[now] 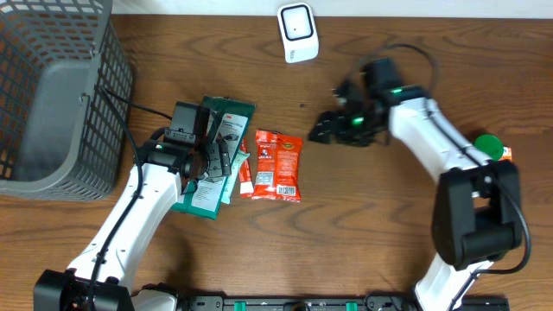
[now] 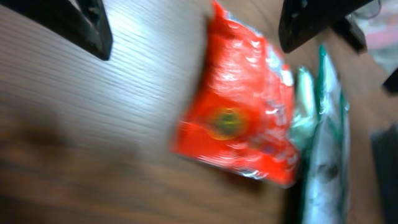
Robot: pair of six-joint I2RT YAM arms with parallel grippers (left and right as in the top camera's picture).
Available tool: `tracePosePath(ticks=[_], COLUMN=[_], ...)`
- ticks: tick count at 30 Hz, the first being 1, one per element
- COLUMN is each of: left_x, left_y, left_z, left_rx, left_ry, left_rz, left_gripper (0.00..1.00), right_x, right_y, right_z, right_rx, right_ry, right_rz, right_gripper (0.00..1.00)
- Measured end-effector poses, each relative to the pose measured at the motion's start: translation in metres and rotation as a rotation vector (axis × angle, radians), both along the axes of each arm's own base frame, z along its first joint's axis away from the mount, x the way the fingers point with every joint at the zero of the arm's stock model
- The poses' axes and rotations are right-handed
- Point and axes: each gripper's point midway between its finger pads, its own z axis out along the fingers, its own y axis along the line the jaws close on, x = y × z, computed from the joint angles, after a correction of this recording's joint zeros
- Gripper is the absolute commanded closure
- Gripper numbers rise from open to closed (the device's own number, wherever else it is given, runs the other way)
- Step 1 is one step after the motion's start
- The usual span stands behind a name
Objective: Scan the item barcode
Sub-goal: 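Move the right gripper left to the red Hacks candy pack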
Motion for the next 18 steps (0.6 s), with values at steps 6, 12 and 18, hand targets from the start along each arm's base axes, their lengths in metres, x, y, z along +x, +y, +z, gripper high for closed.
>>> tracePosePath(ticks=[6, 12, 18], left_x=[0.0, 0.0, 0.0], left_y=[0.0, 0.0, 0.0], left_z=[0.0, 0.0, 0.0], left_rx=[0.0, 0.0, 0.0], left_ry=[0.0, 0.0, 0.0], left_rz=[0.0, 0.0, 0.0], left_gripper=[0.15, 0.15, 0.15], right_x=[-0.012, -0.015, -0.02], right_y=[0.081, 0.117, 0.152], right_z=[0.007, 0.006, -0.008], right_rx=[0.016, -0.059, -0.069], right_ry=[-0.13, -0.216, -0.278], right_rz=[0.123, 0.07, 0.086], right_gripper=[0.99, 0.99, 0.99])
